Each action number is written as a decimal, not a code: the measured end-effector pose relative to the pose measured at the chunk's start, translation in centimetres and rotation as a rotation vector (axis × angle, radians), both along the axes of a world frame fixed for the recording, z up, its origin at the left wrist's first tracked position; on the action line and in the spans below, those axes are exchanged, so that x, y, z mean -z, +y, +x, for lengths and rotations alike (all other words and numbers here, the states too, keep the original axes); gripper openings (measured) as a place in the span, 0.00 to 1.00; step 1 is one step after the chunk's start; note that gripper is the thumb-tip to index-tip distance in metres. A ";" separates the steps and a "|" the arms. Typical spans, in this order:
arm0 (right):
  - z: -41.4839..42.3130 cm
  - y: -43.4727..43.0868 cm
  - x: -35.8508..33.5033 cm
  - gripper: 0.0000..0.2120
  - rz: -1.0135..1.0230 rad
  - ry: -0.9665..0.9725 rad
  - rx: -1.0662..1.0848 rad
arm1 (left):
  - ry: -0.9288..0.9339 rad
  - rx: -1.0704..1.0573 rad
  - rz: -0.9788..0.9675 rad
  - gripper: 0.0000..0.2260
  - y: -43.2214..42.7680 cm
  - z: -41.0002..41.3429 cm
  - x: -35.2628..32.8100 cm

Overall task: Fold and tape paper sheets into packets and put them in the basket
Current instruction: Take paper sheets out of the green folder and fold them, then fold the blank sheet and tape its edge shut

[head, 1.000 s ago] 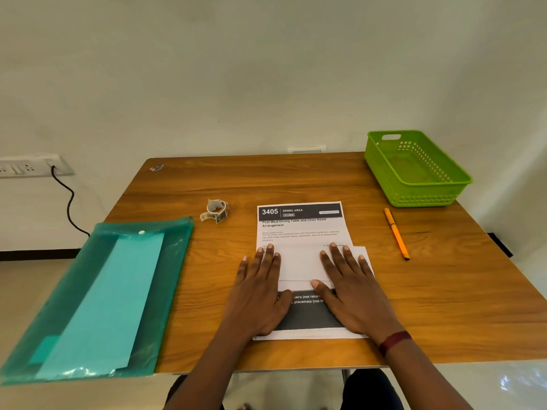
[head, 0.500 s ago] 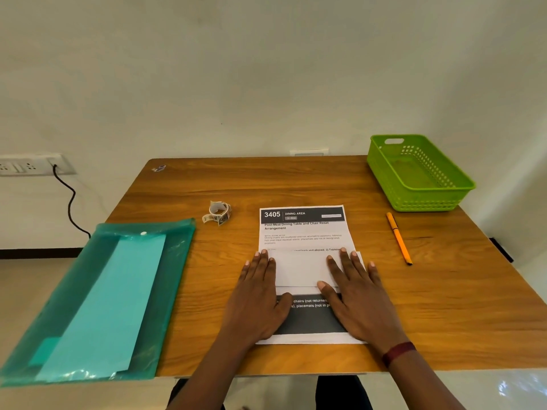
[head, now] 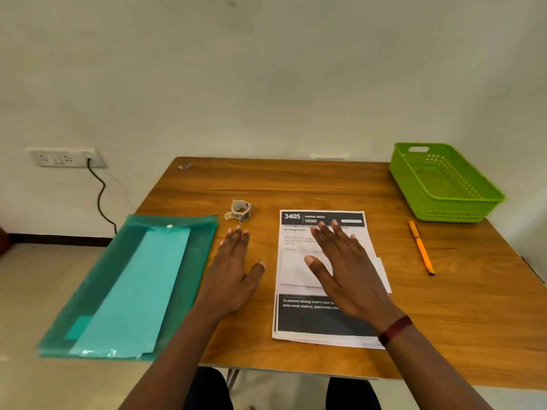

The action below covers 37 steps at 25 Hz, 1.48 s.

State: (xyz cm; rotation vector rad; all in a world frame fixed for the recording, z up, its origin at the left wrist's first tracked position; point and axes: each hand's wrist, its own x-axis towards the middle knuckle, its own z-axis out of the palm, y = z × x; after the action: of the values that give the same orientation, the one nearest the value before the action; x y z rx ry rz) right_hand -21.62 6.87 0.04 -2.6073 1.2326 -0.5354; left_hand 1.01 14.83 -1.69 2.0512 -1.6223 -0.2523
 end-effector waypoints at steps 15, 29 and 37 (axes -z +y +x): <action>16.4 1.6 2.4 0.30 0.060 0.246 -0.455 | -0.094 -0.245 0.074 0.32 5.7 14.4 1.5; 30.2 -1.7 3.4 0.12 -0.222 0.004 -0.359 | -0.054 -0.687 0.127 0.18 9.0 21.8 4.1; 32.1 -2.8 4.4 0.05 -0.502 0.155 -0.436 | -0.035 -0.697 0.074 0.21 8.8 21.9 4.4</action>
State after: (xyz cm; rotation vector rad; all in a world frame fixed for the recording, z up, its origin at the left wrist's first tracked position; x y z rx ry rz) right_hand 10.45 4.06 -4.34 -3.2592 0.5704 -0.6246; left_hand 22.89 23.63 -6.10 2.5372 -0.8354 -0.0243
